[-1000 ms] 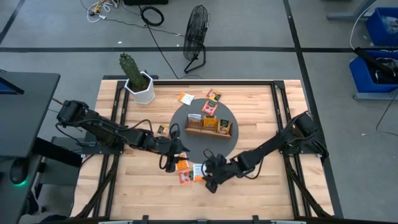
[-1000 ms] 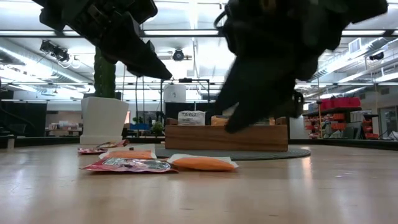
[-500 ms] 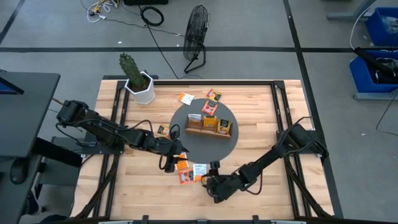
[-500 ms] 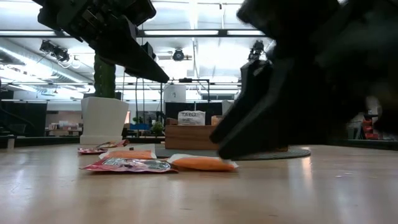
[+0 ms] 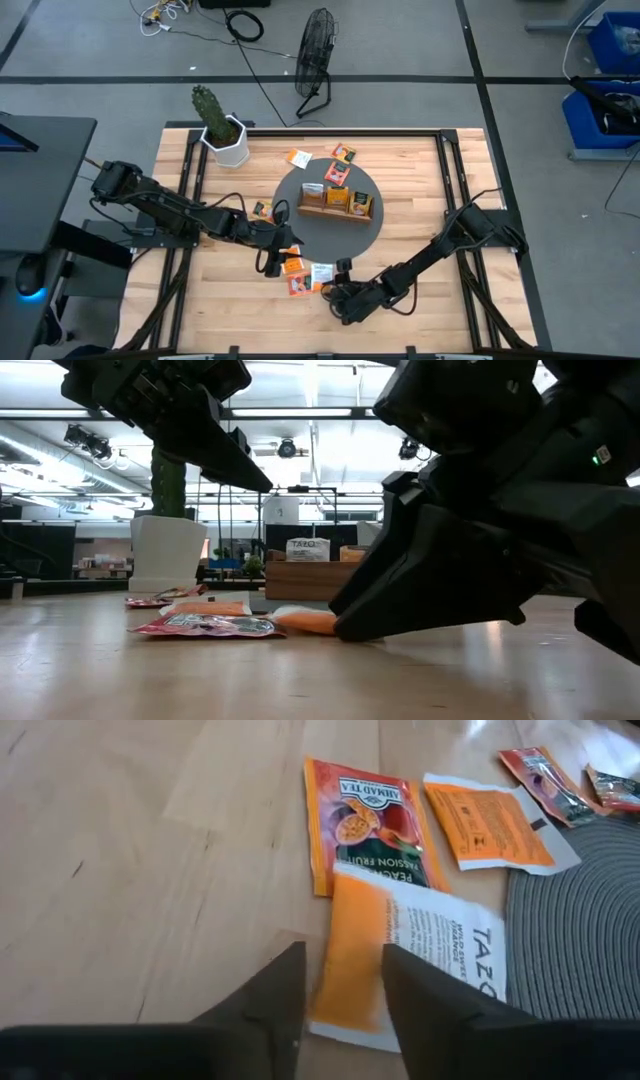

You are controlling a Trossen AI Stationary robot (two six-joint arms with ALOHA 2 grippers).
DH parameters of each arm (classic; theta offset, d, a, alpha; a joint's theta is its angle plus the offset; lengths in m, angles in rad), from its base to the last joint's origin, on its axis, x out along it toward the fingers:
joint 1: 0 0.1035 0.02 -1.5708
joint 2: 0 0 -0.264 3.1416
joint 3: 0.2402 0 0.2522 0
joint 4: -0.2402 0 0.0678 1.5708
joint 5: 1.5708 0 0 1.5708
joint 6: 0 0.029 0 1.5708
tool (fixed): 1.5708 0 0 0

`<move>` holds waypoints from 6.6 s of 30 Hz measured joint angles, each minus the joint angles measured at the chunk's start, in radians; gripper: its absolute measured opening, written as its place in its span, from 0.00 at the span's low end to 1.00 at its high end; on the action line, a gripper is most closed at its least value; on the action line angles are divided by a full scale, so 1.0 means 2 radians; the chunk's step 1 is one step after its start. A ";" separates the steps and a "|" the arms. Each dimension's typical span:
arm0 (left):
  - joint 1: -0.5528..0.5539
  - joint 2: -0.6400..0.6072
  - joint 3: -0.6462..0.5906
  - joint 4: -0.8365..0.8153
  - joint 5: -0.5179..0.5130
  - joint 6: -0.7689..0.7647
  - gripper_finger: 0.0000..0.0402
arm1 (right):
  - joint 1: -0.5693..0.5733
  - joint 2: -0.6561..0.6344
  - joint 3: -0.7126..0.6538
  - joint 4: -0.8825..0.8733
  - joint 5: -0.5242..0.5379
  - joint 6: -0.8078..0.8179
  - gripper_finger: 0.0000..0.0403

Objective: Pick & Place Tea
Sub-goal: Put the white tea bag into the left section of the wooden organizer

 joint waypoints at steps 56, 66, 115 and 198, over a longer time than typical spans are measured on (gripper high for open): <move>0.042 0.000 0.000 0.118 0.044 -0.183 0.31 | 0.026 0.001 0.136 -0.277 0.374 -0.214 0.00; 0.042 0.000 0.000 0.116 0.046 -0.145 0.01 | 0.025 0.001 0.136 -0.268 0.361 -0.184 0.07; 0.306 -0.084 -0.130 0.211 0.213 0.197 0.00 | 0.101 -0.202 -0.073 -0.182 0.303 0.249 0.01; 0.358 0.029 -0.005 0.043 0.295 0.164 0.00 | -0.314 -0.342 -0.262 0.180 -0.319 -0.094 0.02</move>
